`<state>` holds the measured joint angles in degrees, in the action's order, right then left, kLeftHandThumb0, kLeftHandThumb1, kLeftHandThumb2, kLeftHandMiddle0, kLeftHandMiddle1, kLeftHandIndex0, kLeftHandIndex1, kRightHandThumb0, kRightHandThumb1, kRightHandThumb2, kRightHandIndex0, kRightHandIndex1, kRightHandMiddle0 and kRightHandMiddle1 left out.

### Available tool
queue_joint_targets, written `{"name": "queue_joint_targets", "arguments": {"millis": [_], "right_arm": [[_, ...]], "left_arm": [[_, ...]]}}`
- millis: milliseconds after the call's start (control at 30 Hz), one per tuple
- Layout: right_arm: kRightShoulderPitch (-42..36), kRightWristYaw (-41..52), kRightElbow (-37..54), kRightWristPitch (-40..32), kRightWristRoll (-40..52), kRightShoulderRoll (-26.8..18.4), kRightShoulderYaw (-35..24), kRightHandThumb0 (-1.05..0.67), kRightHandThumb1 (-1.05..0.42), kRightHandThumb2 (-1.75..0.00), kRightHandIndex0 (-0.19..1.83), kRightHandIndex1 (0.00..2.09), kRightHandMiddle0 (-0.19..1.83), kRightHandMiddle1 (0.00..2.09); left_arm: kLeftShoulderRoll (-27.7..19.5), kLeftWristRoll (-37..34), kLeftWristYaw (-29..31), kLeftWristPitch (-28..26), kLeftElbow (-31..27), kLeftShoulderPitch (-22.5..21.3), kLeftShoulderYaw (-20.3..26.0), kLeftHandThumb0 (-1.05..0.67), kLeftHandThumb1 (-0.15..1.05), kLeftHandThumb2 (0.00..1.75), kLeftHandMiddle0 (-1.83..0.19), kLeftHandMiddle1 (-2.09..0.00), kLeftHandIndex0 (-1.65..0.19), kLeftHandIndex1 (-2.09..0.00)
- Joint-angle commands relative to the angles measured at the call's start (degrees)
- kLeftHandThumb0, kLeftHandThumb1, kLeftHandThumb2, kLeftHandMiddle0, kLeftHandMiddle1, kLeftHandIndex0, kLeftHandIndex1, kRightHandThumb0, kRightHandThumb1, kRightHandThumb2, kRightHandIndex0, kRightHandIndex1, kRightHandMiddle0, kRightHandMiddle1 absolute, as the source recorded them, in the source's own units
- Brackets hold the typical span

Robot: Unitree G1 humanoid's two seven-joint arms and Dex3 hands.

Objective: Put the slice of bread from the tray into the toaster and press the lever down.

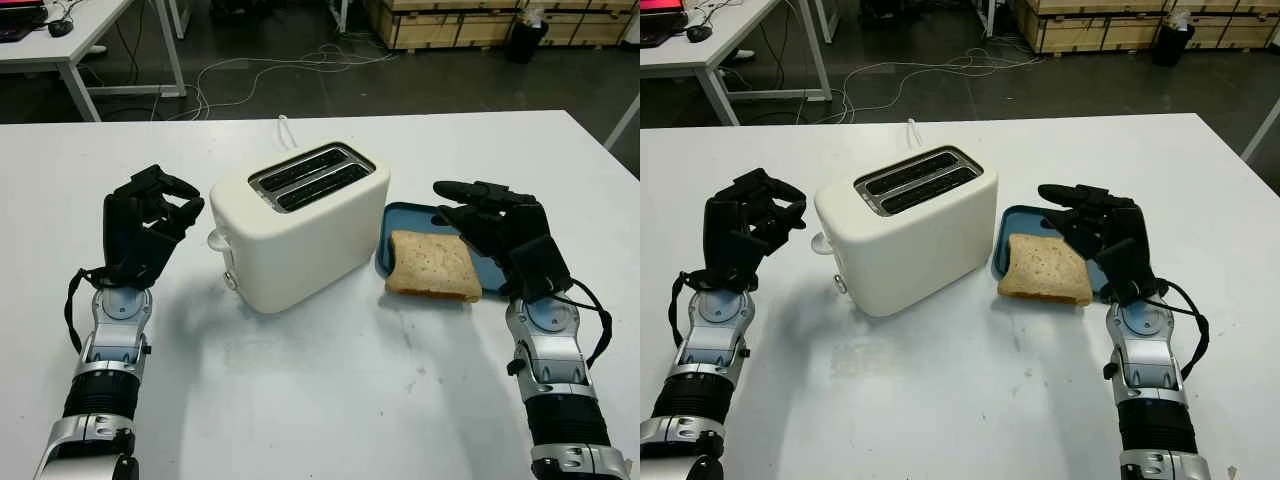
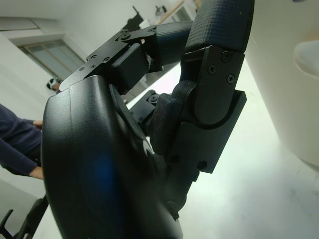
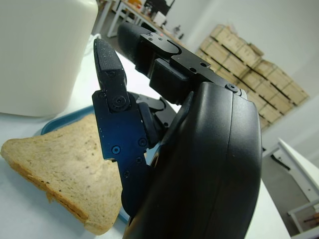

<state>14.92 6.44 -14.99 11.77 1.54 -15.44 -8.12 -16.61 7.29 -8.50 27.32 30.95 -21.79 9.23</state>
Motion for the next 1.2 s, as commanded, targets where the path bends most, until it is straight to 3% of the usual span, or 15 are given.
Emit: {"name": "queue_joint_targets", "arguments": {"millis": [0, 267, 533, 667, 700, 733, 800, 900, 967, 1033, 1167], "right_arm": [[-0.3, 0.2, 0.9, -0.6, 0.0, -0.1, 0.1, -0.47, -0.90, 0.00, 0.79, 0.97, 1.09, 0.00], [-0.3, 0.2, 0.2, -0.6, -0.5, -0.3, 0.2, -0.51, -0.90, 0.00, 0.78, 0.99, 1.10, 0.00], [-1.8, 0.6, 2.3, 1.7, -2.4, -0.9, 1.2, -0.56, -0.90, 0.00, 0.76, 0.85, 1.06, 0.00], [-4.9, -3.4, 6.9, 5.9, -11.7, -4.4, 1.9, -0.67, -0.91, -0.02, 0.64, 0.74, 0.94, 0.00], [-5.7, -5.3, 7.7, 7.5, -12.9, -4.0, 1.3, -0.66, -0.88, -0.01, 0.59, 0.96, 0.96, 0.01], [-6.4, -6.9, 8.1, 9.2, -13.5, -3.6, 0.9, -0.64, -0.85, -0.01, 0.51, 1.31, 0.99, 0.02], [-8.4, -9.2, 10.2, 9.7, -16.7, -4.2, 0.9, -0.60, -0.83, 0.00, 0.48, 1.53, 1.03, 0.03], [-11.2, -8.9, 13.9, 7.8, -23.7, -7.7, 2.1, -0.61, -0.84, 0.00, 0.46, 1.36, 1.00, 0.01], [-12.3, -9.9, 14.1, 9.0, -27.8, -9.5, 2.9, -0.58, -0.82, 0.00, 0.50, 1.14, 0.96, 0.00], [-13.0, -11.0, 14.3, 9.4, -31.8, -11.1, 3.9, -0.57, -0.83, 0.00, 0.59, 0.72, 0.88, 0.00], [-13.9, -13.1, 14.3, 9.5, -38.2, -13.5, 5.9, -0.53, -0.83, 0.00, 0.64, 0.40, 0.77, 0.00]], "left_arm": [[0.0, 0.2, -0.7, 1.5, 0.8, -1.1, -0.1, -1.05, 0.92, 0.25, -1.18, -1.21, -1.08, -1.09], [0.2, 0.5, -1.3, 1.5, 1.2, -1.3, -0.6, -1.05, 0.92, 0.24, -1.23, -1.23, -1.14, -1.06], [-0.6, 0.0, -0.9, 2.6, 1.8, -1.2, -0.2, -1.05, 0.92, 0.25, -1.22, -1.22, -1.12, -1.04], [-0.3, -0.2, -0.7, 2.5, 1.9, -1.3, -0.3, -1.05, 0.92, 0.24, -1.21, -1.22, -1.12, -1.05], [-0.3, -0.1, -0.8, 2.4, 1.9, -1.3, -0.3, -1.05, 0.92, 0.24, -1.21, -1.22, -1.12, -1.05], [-0.2, -0.1, -0.8, 2.1, 1.7, -1.3, -0.4, -1.05, 0.92, 0.24, -1.21, -1.22, -1.12, -1.05], [-0.3, 0.0, -0.8, 1.9, 1.5, -1.3, -0.5, -1.05, 0.92, 0.24, -1.22, -1.22, -1.12, -1.05], [-0.2, -0.2, -0.5, 1.7, 1.2, -1.3, -0.5, -1.05, 0.92, 0.24, -1.22, -1.22, -1.11, -1.06], [-0.1, -0.2, -0.5, 1.4, 0.8, -1.1, -0.4, -1.05, 0.92, 0.24, -1.22, -1.21, -1.11, -1.05], [0.0, 0.0, -0.9, 0.9, 0.3, -0.9, -0.4, -1.05, 0.92, 0.23, -1.23, -1.21, -1.12, -1.06], [-0.1, 0.3, -1.2, 0.5, -0.2, -0.6, -0.4, -1.05, 0.92, 0.24, -1.22, -1.21, -1.12, -1.07]]}}
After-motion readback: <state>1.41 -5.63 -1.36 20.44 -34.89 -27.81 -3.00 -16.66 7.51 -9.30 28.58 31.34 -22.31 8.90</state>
